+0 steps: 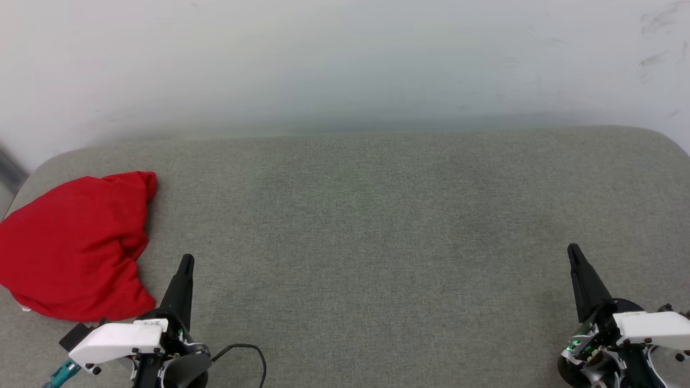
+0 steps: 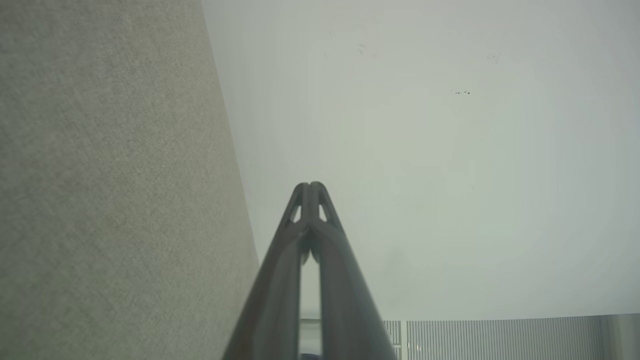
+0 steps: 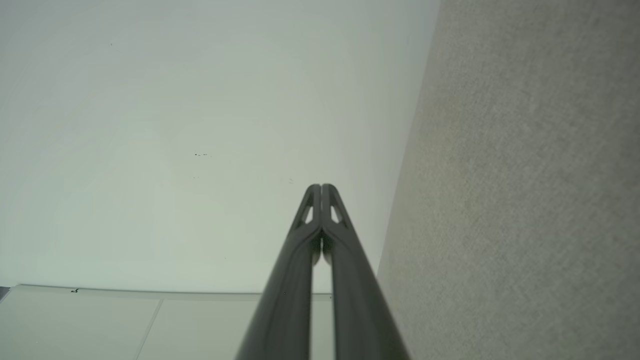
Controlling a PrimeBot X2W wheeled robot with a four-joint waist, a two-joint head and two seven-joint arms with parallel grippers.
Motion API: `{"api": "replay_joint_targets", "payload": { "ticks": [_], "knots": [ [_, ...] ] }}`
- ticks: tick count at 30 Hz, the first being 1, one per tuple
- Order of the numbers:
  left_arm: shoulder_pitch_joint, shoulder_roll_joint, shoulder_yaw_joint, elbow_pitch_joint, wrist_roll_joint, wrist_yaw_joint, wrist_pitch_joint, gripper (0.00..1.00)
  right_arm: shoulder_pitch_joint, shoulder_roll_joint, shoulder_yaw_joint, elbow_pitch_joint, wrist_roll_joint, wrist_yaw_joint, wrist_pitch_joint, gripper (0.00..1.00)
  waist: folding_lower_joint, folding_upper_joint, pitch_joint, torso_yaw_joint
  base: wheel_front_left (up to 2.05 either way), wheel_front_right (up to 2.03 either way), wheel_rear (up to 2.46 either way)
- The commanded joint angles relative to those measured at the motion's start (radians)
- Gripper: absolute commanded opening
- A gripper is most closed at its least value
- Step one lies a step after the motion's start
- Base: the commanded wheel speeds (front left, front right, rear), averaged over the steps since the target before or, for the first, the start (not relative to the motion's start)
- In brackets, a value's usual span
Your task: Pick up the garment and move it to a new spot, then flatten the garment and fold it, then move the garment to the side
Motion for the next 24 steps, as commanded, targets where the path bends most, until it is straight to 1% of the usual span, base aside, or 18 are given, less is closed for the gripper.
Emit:
{"api": "replay_joint_targets", "payload": {
  "ticks": [1,3,4,8,17,24],
  "knots": [
    [-0.008,-0.001,0.003,0.001,0.002,0.0,0.003,0.0,-0.012,0.003,0.0,0.001,0.001,0.0,0.001,0.0,0.0,0.0,0.0,0.0,0.0,0.0,0.0],
    [-0.008,-0.001,0.003,0.001,0.002,0.0,0.003,0.0,-0.012,0.003,0.0,0.001,0.001,0.0,0.001,0.0,0.0,0.0,0.0,0.0,0.0,0.0,0.0],
    [-0.008,-0.001,0.002,0.001,0.002,0.0,0.002,1.0,-0.012,0.003,0.0,0.001,0.001,0.0,0.001,1.0,0.0,0.0,0.0,0.0,0.0,0.0,0.0],
    [0.028,-0.003,-0.007,0.03,0.001,0.0,-0.004,1.0,0.029,0.0,0.002,0.029,-0.001,0.0,-0.002,1.0,0.0,0.0,0.0,0.0,0.0,0.0,0.0],
    [0.05,-0.003,-0.026,0.003,0.026,0.0,-0.048,1.0,0.053,0.001,0.026,-0.005,-0.034,0.0,-0.046,1.0,0.0,0.0,-0.003,-0.002,0.0,0.0,0.0],
    [0.067,-0.002,-0.03,-0.01,0.06,0.0,-0.081,1.0,0.071,0.001,0.032,-0.028,-0.089,0.0,-0.079,1.0,0.0,0.0,-0.005,-0.003,0.0,0.0,0.0]
  ]
}}
